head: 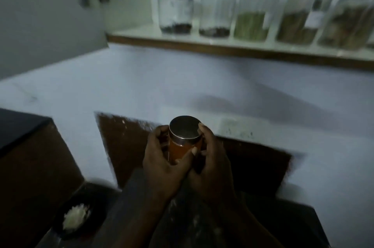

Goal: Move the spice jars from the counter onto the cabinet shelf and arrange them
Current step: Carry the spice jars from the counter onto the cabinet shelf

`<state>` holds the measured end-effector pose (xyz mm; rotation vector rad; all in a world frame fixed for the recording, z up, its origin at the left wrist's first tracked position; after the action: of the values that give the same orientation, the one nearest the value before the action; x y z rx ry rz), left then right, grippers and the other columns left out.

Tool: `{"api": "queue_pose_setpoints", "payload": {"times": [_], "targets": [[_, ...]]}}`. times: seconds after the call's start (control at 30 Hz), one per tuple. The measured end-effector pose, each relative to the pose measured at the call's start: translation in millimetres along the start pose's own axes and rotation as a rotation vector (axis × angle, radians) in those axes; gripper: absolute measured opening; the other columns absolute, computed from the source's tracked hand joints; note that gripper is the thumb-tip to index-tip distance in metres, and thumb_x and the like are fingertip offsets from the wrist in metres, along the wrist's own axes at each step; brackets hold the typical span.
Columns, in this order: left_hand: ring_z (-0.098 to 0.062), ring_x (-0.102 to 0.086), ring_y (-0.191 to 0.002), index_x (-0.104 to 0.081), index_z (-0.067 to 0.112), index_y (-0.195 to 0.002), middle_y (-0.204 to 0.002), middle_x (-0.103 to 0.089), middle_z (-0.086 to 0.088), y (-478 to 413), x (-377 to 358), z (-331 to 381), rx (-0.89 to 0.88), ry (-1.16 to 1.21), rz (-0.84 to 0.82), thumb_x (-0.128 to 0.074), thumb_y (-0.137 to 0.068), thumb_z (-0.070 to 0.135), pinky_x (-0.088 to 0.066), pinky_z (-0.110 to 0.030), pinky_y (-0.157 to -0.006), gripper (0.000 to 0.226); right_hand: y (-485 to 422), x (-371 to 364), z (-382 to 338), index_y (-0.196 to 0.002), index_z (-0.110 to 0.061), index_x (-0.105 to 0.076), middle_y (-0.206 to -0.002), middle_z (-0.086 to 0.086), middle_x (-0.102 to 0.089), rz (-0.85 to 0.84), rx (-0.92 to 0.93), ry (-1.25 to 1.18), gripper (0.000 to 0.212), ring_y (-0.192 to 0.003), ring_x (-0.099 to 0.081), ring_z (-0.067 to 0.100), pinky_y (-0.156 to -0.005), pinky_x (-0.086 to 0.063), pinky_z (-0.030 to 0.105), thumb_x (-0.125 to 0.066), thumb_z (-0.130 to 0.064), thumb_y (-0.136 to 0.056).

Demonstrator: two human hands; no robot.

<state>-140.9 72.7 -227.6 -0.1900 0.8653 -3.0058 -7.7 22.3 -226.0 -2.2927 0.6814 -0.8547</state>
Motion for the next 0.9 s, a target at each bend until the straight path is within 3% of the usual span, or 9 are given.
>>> {"api": "queue_pose_setpoints", "payload": {"times": [0.13, 0.2, 0.27, 0.33, 0.43, 0.57, 0.67, 0.77, 0.9], "targets": [[-0.003, -0.062, -0.120, -0.048, 0.046, -0.130, -0.129, -0.061, 0.022, -72, 32, 62, -0.208, 0.061, 0.128, -0.082, -0.073, 0.056, -0.051, -0.012, -0.087, 0.067, -75, 2, -65, -0.157, -0.042, -0.028, -0.146, -0.018, -0.047, 0.085, 0.118, 0.026, 0.080, -0.128, -0.052, 0.002, -0.096, -0.054, 0.030, -0.067, -0.044, -0.087], [-0.004, -0.061, -0.120, -0.047, 0.044, -0.131, -0.129, -0.061, 0.022, -103, 44, 89, -0.276, 0.068, 0.139, -0.081, -0.076, 0.057, -0.050, -0.011, -0.087, 0.066, -107, 4, -90, -0.157, -0.044, -0.025, -0.146, -0.019, -0.046, 0.116, 0.157, 0.017, 0.082, -0.127, -0.050, -0.001, -0.094, -0.054, 0.027, -0.065, -0.049, -0.085], [-0.004, -0.062, -0.117, -0.047, 0.046, -0.129, -0.127, -0.062, 0.021, -133, 55, 112, -0.332, 0.060, 0.156, -0.079, -0.078, 0.059, -0.051, -0.010, -0.084, 0.061, -140, 7, -114, -0.159, -0.037, -0.024, -0.148, -0.012, -0.047, 0.131, 0.237, 0.024, 0.086, -0.127, -0.053, 0.007, -0.092, -0.056, 0.031, -0.066, -0.046, -0.084], [-0.003, -0.064, -0.112, -0.048, 0.046, -0.129, -0.125, -0.063, 0.021, -161, 62, 131, -0.333, 0.087, 0.160, -0.074, -0.081, 0.060, -0.053, -0.012, -0.080, 0.056, -171, 10, -133, -0.160, -0.032, -0.023, -0.148, -0.006, -0.050, 0.114, 0.307, 0.032, 0.089, -0.125, -0.055, 0.013, -0.091, -0.056, 0.037, -0.070, -0.041, -0.084], [-0.001, -0.067, -0.102, -0.051, 0.031, -0.133, -0.117, -0.067, 0.015, -201, 65, 147, -0.259, 0.132, 0.164, -0.063, -0.081, 0.059, -0.057, -0.018, -0.077, 0.060, -218, 9, -153, -0.159, -0.032, -0.023, -0.146, -0.003, -0.052, 0.054, 0.327, 0.079, 0.089, -0.123, -0.058, 0.017, -0.091, -0.057, 0.043, -0.070, -0.042, -0.084], [-0.015, -0.068, -0.103, -0.049, 0.027, -0.139, -0.119, -0.067, 0.005, -239, 62, 156, -0.199, 0.145, 0.163, -0.053, -0.088, 0.046, -0.060, -0.046, -0.087, 0.055, -262, 5, -170, -0.159, -0.036, -0.020, -0.147, -0.003, -0.046, -0.016, 0.317, 0.189, 0.090, -0.118, -0.060, 0.019, -0.090, -0.057, 0.043, -0.061, -0.051, -0.080], [-0.020, -0.064, -0.111, -0.045, 0.024, -0.146, -0.128, -0.063, -0.001, -259, 59, 161, -0.240, 0.118, 0.158, -0.048, -0.090, 0.042, -0.058, -0.045, -0.092, 0.059, -286, 1, -176, -0.160, -0.035, -0.019, -0.144, 0.002, -0.046, -0.024, 0.333, 0.289, 0.093, -0.117, -0.058, 0.023, -0.085, -0.056, 0.041, -0.056, -0.049, -0.076], [-0.020, -0.060, -0.116, -0.043, 0.019, -0.151, -0.135, -0.059, -0.004, -276, 56, 160, -0.236, 0.122, 0.158, -0.048, -0.100, 0.029, -0.054, -0.037, -0.095, 0.052, -309, -5, -178, -0.156, -0.030, -0.027, -0.138, 0.005, -0.052, -0.003, 0.347, 0.439, 0.088, -0.119, -0.055, 0.026, -0.088, -0.054, 0.042, -0.064, -0.048, -0.078], [-0.023, -0.050, -0.132, -0.035, 0.013, -0.157, -0.148, -0.051, -0.009, -284, 54, 149, -0.226, 0.003, 0.170, -0.044, -0.098, 0.028, -0.043, -0.038, -0.110, 0.062, -326, -17, -174, -0.143, -0.024, -0.042, -0.121, 0.006, -0.061, -0.001, 0.395, 0.680, 0.067, -0.114, -0.051, 0.028, -0.084, -0.046, 0.039, -0.064, -0.045, -0.083]]}}
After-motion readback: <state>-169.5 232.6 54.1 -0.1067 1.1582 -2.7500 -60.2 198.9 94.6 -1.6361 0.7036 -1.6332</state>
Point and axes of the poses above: each hand's wrist, its own y-axis away from the middle knuckle, its own x-axis out of the back of the hand, z = x × y, the point moved 2 cm from there along -y, towards the middle knuckle
